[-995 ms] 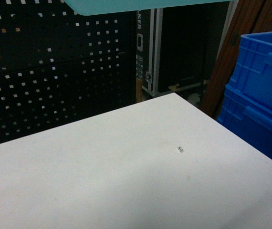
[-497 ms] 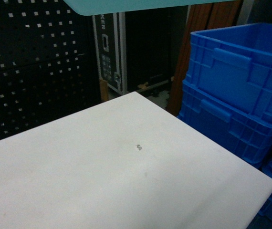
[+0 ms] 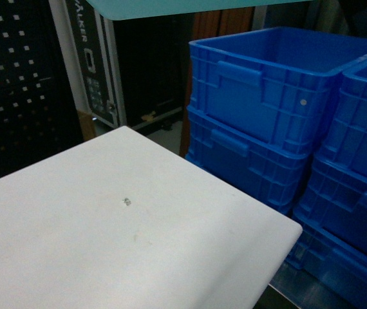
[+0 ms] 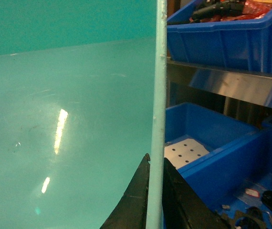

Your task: Stack blue boxes stably on right

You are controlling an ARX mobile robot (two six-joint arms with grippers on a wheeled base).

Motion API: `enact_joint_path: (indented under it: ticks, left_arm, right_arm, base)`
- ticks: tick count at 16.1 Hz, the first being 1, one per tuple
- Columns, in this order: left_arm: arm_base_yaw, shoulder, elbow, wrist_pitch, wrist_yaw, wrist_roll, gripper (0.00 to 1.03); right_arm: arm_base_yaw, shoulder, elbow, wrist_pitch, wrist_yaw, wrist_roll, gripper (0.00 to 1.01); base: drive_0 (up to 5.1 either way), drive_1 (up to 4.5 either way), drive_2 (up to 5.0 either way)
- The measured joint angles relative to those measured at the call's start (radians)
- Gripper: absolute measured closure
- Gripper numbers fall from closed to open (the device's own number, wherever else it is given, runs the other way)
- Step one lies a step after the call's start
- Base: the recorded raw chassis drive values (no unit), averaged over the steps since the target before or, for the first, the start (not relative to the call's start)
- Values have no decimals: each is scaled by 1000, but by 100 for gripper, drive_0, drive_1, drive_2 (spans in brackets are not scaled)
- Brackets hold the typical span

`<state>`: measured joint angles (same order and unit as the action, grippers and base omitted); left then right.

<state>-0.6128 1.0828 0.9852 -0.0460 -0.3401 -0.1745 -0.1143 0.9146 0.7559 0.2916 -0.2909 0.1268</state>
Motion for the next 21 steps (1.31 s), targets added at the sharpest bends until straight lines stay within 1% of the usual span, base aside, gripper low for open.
enact_joint_path:
  ticks: [21]
  left_arm:
    - [0, 0, 0, -1, 0, 0, 101]
  right_arm:
    - [0, 0, 0, 0, 0, 0, 94]
  base:
    - [-147, -147, -147]
